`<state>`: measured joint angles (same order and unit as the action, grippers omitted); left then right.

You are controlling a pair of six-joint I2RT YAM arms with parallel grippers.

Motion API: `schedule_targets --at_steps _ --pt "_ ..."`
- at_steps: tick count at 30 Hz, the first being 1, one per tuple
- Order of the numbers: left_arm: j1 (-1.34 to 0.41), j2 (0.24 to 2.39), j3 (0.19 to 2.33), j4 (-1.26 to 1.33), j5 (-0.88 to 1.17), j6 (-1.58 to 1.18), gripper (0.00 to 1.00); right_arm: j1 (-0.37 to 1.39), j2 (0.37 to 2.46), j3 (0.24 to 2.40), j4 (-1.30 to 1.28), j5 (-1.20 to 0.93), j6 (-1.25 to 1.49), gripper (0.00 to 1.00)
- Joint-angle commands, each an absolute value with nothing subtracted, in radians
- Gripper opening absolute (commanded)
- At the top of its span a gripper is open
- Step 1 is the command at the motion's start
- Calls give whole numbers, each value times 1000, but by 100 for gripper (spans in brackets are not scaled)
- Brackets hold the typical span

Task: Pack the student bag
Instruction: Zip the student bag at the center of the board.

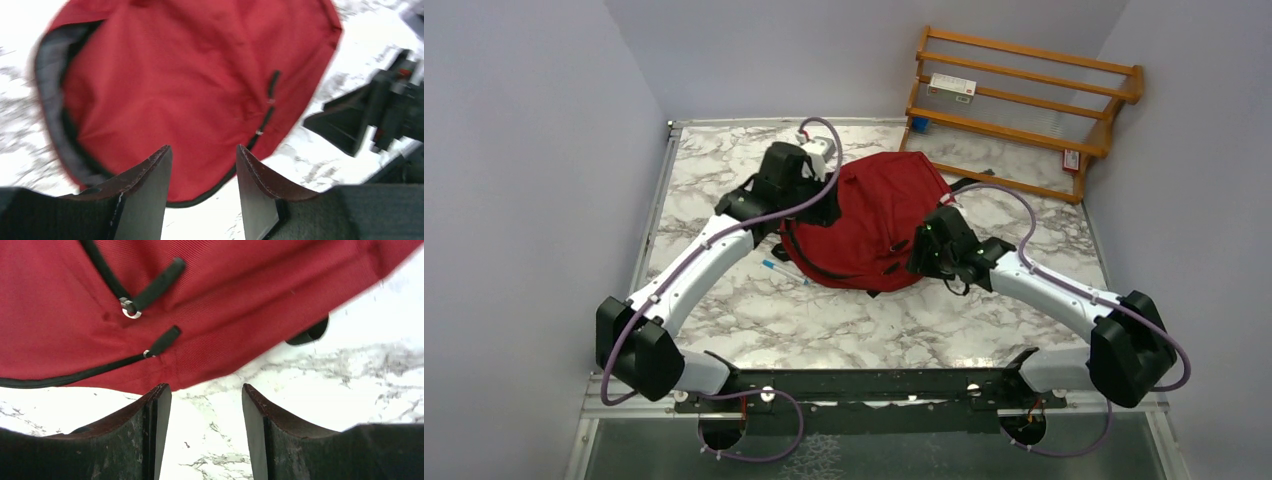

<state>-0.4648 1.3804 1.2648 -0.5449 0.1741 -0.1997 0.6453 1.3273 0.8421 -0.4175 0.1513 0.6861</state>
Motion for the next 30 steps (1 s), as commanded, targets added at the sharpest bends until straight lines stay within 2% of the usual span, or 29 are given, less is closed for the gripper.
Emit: schedule_targets --at_steps 1,9,16,30 --pt "-607 1350 1144 -353 236 -226 51 610 1257 762 -419 216 848 59" --pt "-786 1445 1082 -207 190 -238 49 495 1228 678 -295 45 873 62" --pt "-808 1519 1072 -137 186 -243 49 476 1241 623 -177 -28 937 63" --pt "-870 1683 1087 -69 113 -216 45 459 1280 568 -115 -24 951 60"
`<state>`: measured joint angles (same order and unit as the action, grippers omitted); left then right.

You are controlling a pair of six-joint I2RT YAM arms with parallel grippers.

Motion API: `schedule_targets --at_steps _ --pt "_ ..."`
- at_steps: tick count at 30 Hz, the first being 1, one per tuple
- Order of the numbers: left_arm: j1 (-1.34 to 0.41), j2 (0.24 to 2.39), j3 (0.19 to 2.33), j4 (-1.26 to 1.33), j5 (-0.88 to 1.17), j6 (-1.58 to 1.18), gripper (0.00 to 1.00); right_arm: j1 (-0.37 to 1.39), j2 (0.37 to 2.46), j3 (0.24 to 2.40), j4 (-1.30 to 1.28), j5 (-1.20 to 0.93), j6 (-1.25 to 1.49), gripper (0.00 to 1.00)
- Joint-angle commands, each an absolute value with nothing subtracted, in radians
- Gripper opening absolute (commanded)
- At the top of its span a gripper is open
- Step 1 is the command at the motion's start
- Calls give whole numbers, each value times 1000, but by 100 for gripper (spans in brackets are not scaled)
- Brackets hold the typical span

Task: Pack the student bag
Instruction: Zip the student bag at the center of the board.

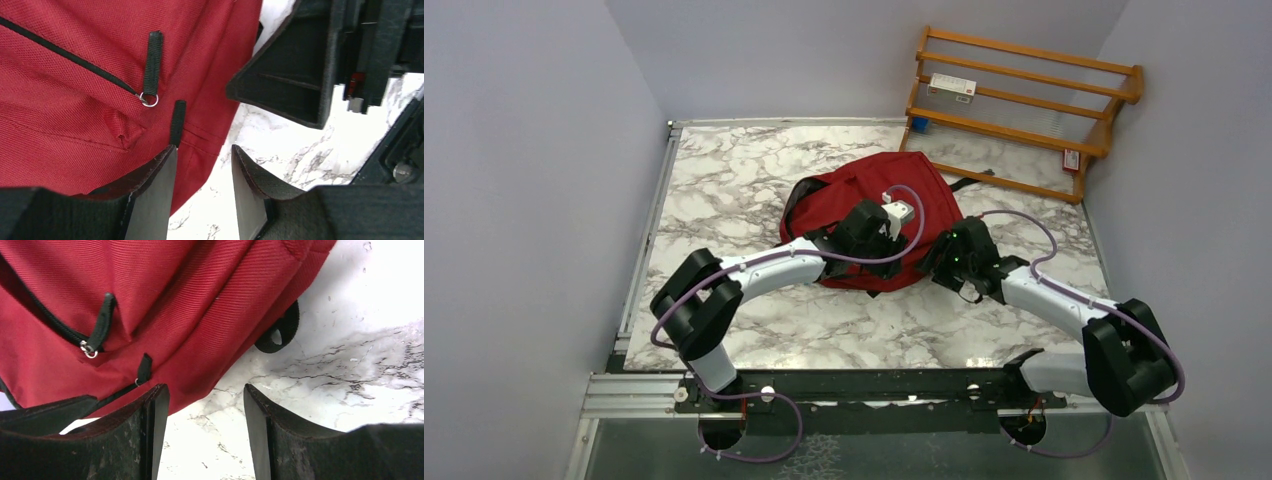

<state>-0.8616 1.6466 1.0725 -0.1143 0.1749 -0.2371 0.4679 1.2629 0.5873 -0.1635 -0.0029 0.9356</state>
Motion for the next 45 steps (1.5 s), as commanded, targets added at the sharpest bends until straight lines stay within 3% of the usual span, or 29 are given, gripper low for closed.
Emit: schedule_targets --at_steps 1,32,37,45 --pt "-871 1691 1091 -68 102 -213 45 459 1283 566 -111 -27 951 60" --pt "-934 1892 1201 -142 -93 -102 46 450 1266 521 -92 -40 943 60" --pt "-936 1917 1198 -153 -121 -105 41 448 1266 523 -91 -41 939 60" --pt "-936 1933 1217 -165 -162 -125 17 446 1269 526 -96 -45 928 60"
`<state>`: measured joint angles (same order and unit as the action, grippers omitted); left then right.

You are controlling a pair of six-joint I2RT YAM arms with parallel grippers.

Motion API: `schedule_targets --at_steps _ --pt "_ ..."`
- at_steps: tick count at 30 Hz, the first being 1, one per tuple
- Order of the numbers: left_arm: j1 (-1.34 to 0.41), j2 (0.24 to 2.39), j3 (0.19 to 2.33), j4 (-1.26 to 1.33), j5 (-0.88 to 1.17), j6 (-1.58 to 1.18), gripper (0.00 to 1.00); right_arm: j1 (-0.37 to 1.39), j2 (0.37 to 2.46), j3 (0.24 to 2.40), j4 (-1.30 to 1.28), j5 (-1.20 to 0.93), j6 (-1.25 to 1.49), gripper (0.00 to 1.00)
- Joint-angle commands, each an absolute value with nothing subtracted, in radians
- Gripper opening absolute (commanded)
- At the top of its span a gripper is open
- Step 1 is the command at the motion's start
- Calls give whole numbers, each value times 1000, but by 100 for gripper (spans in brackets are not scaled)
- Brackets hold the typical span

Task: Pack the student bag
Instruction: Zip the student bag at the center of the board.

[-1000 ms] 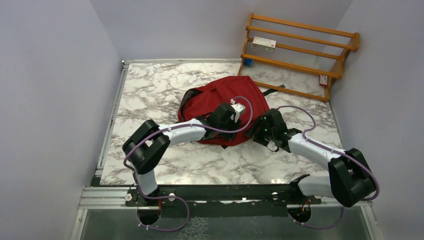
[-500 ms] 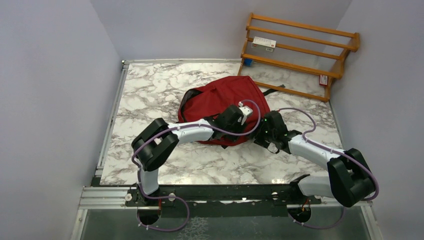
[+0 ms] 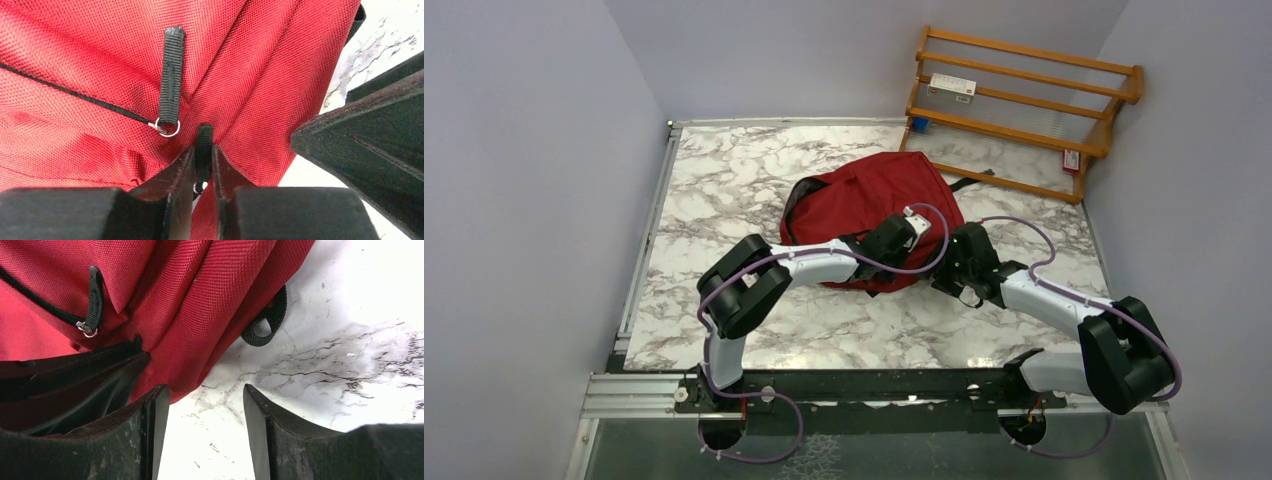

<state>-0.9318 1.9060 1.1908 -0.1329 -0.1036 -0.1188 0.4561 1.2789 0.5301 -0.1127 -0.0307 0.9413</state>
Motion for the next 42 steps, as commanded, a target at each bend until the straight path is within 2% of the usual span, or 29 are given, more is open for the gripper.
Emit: schedule_targets --at_steps 1,6,16,29,42 --pt "-936 1931 1221 -167 -162 -126 14 446 1269 526 -98 -43 928 60" --pt "-936 1885 1241 -180 -161 -123 0 446 1267 523 -96 -44 928 60" --pt "-936 1724 1175 -157 -151 -147 0 445 1269 512 -79 -51 934 60" --pt "-936 1683 1085 -128 -150 -195 0 445 1216 518 -47 -101 965 62" --pt "-936 1629 1022 -64 -119 -235 0 445 1267 497 153 -210 1138 64"
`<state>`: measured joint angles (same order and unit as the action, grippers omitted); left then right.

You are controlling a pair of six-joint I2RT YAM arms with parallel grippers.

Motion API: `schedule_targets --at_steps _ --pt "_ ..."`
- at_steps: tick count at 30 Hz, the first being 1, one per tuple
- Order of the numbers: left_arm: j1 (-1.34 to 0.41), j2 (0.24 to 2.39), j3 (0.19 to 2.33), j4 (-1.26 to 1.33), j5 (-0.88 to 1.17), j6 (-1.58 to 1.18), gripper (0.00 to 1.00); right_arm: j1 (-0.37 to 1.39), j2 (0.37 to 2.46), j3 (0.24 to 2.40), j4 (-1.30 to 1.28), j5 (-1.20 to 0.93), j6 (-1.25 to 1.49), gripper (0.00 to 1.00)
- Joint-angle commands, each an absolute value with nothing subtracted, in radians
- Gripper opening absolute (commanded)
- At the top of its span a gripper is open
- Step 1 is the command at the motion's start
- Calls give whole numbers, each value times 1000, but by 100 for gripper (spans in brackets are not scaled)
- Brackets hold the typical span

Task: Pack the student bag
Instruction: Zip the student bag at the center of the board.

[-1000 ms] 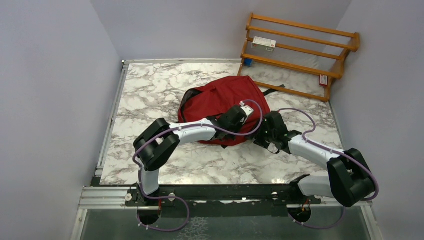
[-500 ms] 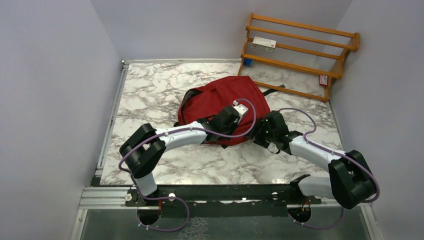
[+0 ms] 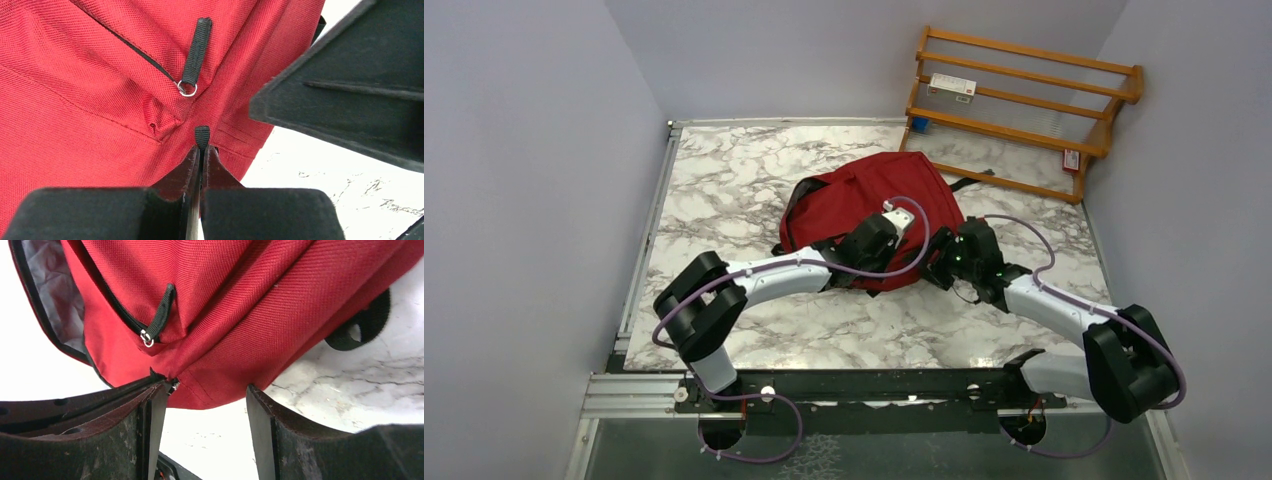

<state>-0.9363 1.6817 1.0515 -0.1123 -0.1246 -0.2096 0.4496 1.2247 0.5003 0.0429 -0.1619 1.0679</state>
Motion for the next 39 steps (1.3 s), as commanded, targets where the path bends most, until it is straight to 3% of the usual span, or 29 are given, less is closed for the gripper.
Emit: schedule_targets --at_steps 1,11,14,16,23,39 --pt "-936 1624 1016 -56 -112 -238 0 445 1284 502 170 -216 1145 64" --pt "-936 1558 956 33 -51 -238 0 445 1449 576 210 -251 1144 64" --pt "-936 1556 949 34 -49 -235 0 445 1468 596 199 -234 1132 60" --pt "-936 1553 941 34 -54 -235 0 445 1476 603 193 -226 1128 52" --pt "-936 1528 915 28 -102 -233 0 445 1472 581 201 -196 1127 1" --pt "-912 1453 873 -57 -225 -265 0 414 1333 503 96 -74 1063 0"
